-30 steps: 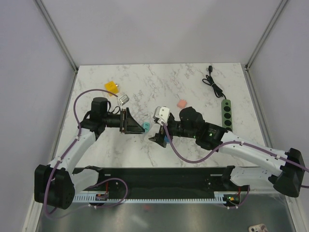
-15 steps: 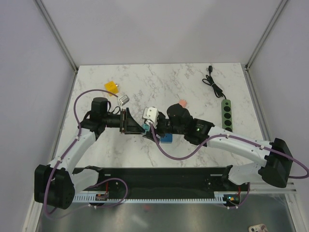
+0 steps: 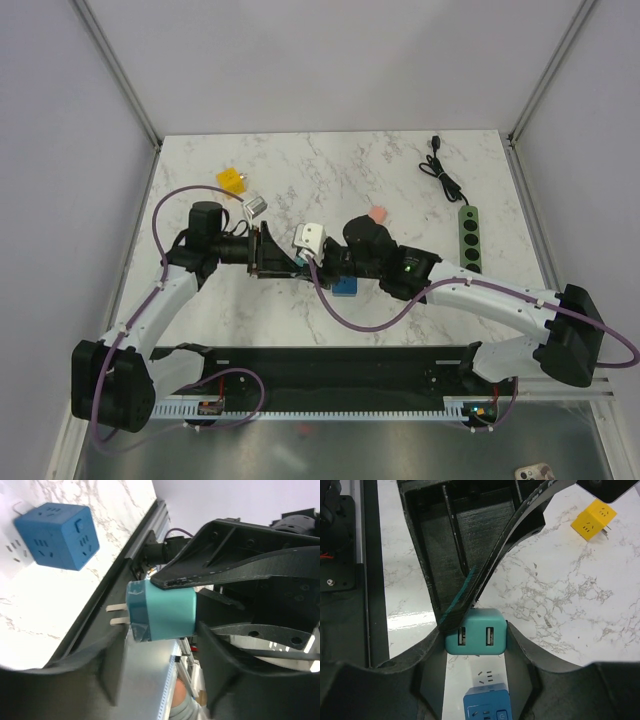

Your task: Insert the plug

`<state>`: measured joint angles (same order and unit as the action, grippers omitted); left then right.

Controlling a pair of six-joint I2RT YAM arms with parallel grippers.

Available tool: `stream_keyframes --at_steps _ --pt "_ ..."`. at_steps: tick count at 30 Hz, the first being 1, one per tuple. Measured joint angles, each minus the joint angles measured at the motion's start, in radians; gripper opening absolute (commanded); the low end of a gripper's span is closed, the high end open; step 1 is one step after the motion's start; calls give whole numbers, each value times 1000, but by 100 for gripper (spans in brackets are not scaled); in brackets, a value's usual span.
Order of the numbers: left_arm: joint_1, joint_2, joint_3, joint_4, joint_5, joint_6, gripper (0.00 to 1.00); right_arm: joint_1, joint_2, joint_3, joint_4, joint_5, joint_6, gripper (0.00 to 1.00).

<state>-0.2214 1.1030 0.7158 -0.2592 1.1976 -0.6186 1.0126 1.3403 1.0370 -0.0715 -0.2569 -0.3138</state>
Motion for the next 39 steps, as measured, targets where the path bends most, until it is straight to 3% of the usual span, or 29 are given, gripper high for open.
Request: stream_keyframes --at_steps 1,5,6,12,16,22,27,33,39 --pt "0 0 1 0 -11 -1 80 0 0 0 0 5 6 0" --pt "0 0 12 -9 -58 -10 91 0 0 0 7 48 56 0" --pt "0 0 24 -21 -79 -10 99 2 0 0 9 69 81 0" --pt "13 13 155 -130 -304 -5 100 34 15 7 -13 323 316 0" --pt "86 50 222 -203 -501 -1 100 68 63 26 -67 530 528 0" --pt "214 60 212 -302 -751 -1 100 117 138 54 -211 765 874 0" --pt "246 -23 172 -354 -932 24 100 163 308 166 -352 910 1091 0" --pt "243 -207 80 -361 -1044 56 100 248 453 276 -459 1038 1250 0" --pt "232 -246 62 -360 -1067 67 100 271 460 282 -518 1123 1361 0"
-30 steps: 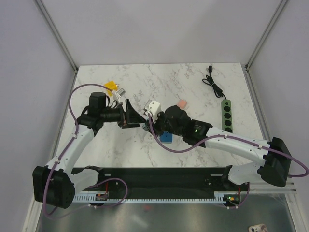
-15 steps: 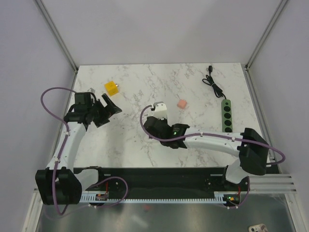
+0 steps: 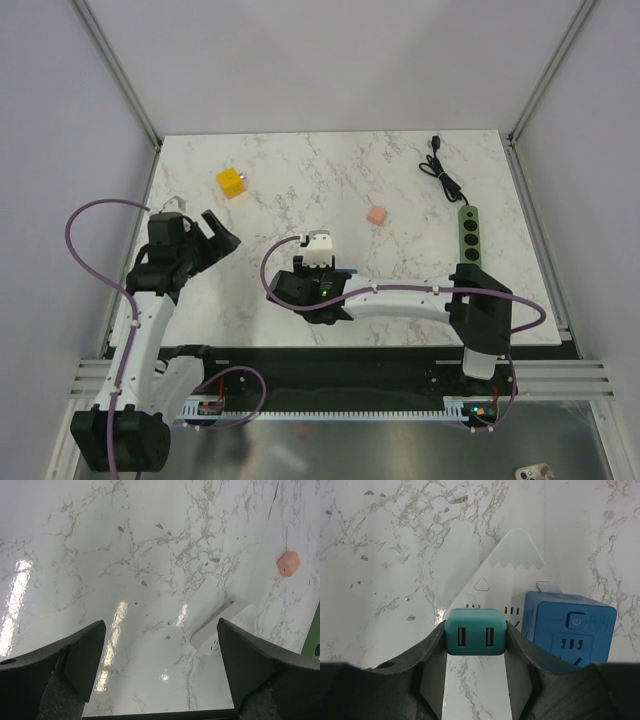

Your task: Insert the plug

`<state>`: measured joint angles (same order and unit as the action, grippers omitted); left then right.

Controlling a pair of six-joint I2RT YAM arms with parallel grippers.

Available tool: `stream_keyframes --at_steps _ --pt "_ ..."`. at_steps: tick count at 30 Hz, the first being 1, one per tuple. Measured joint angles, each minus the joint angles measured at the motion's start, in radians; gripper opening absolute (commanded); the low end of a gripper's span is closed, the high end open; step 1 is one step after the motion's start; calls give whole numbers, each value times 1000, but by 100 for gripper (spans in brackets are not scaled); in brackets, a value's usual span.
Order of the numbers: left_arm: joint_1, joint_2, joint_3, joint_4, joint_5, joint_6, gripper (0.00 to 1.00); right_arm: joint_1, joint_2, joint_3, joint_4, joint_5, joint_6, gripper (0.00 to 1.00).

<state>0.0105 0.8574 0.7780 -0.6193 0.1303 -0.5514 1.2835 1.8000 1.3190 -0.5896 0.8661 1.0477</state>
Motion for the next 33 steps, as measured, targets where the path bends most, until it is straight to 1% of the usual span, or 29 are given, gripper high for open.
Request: stream_keyframes --at_steps 6,15,24,33 --pt "-37 -12 -25 1 15 1 100 0 16 0 -13 27 48 0" --pt "-62 -21 -32 1 46 1 100 0 49 8 1 23 45 0" --pt "-65 -21 -32 1 55 3 100 0 88 12 8 26 48 0" --pt "-66 -21 -32 1 54 3 100 0 91 13 13 31 49 0"
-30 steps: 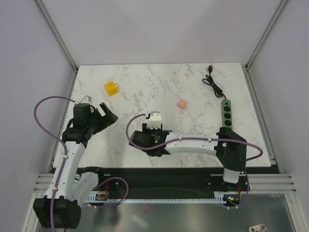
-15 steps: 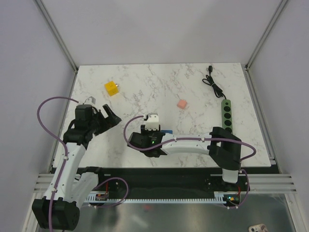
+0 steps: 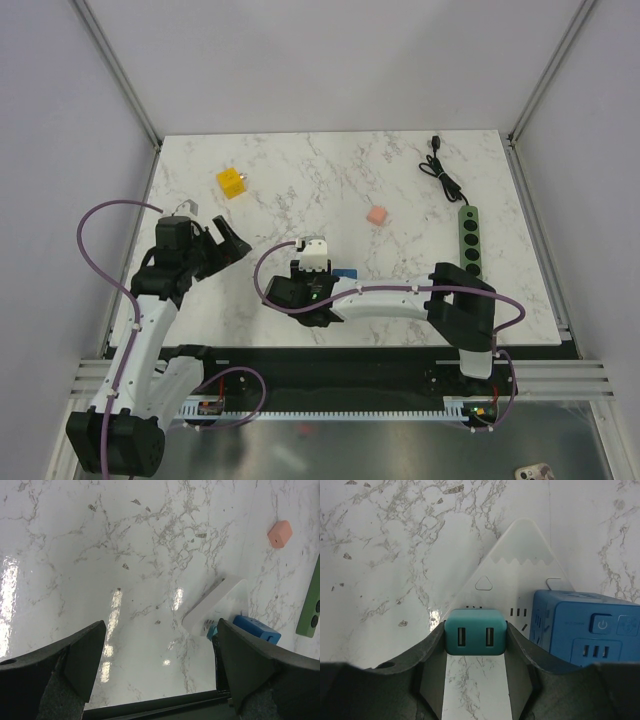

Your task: Insert the plug

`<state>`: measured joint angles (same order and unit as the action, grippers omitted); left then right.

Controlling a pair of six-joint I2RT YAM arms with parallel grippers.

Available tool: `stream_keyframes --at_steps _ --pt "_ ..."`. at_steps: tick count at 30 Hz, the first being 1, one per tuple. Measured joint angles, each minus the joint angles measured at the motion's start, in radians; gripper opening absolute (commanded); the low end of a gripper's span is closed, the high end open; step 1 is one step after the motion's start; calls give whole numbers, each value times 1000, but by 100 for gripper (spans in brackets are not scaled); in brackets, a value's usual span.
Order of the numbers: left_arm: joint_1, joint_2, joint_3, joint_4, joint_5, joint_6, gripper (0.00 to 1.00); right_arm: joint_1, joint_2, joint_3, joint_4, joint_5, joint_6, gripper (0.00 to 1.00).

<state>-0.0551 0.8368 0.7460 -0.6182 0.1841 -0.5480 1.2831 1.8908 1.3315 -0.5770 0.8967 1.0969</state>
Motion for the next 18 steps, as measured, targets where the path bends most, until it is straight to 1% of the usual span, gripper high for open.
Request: stream_keyframes --at_steps 18 --pt "-5 0 0 0 -3 0 100 -58 0 -1 51 -41 -31 0"
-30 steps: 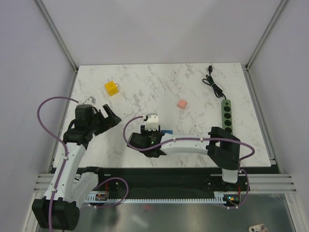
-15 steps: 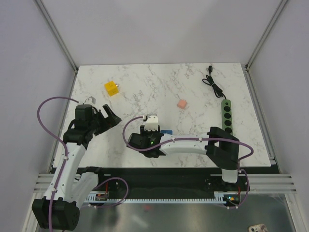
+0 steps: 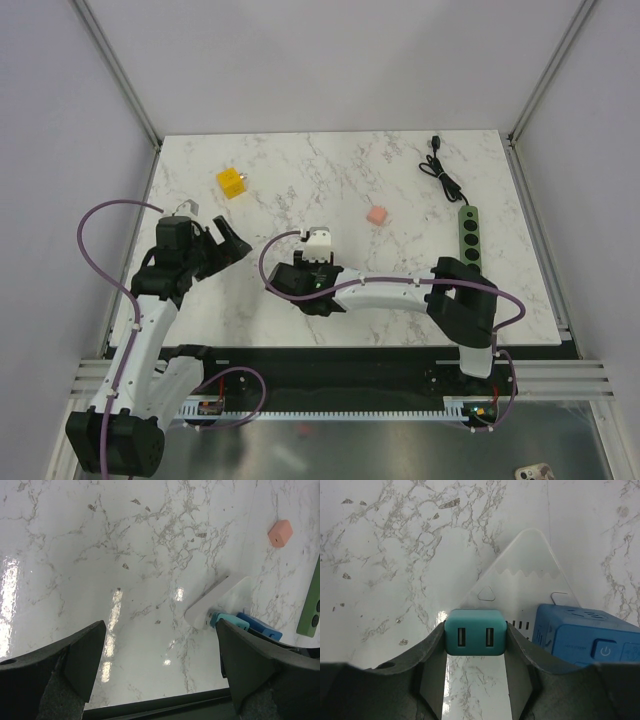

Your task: Insert the plug

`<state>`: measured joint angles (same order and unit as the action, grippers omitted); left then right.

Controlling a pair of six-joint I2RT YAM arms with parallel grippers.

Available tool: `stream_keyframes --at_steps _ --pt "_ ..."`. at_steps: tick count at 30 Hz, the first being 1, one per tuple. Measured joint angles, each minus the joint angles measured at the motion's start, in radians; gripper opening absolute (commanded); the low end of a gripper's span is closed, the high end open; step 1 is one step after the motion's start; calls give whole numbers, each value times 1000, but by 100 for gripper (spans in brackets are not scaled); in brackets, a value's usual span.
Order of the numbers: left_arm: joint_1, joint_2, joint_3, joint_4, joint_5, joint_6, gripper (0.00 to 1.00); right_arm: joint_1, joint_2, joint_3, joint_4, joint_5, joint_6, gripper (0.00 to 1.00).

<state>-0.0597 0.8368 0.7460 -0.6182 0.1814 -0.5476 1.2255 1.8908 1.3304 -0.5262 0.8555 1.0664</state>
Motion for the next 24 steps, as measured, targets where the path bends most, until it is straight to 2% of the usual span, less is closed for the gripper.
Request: stream_keyframes --at_steps 15,24 --pt "0 -9 0 0 -22 0 100 5 9 -23 23 30 53 0" --pt "-1 -25 0 -2 -79 -2 100 32 96 42 -22 98 56 0"
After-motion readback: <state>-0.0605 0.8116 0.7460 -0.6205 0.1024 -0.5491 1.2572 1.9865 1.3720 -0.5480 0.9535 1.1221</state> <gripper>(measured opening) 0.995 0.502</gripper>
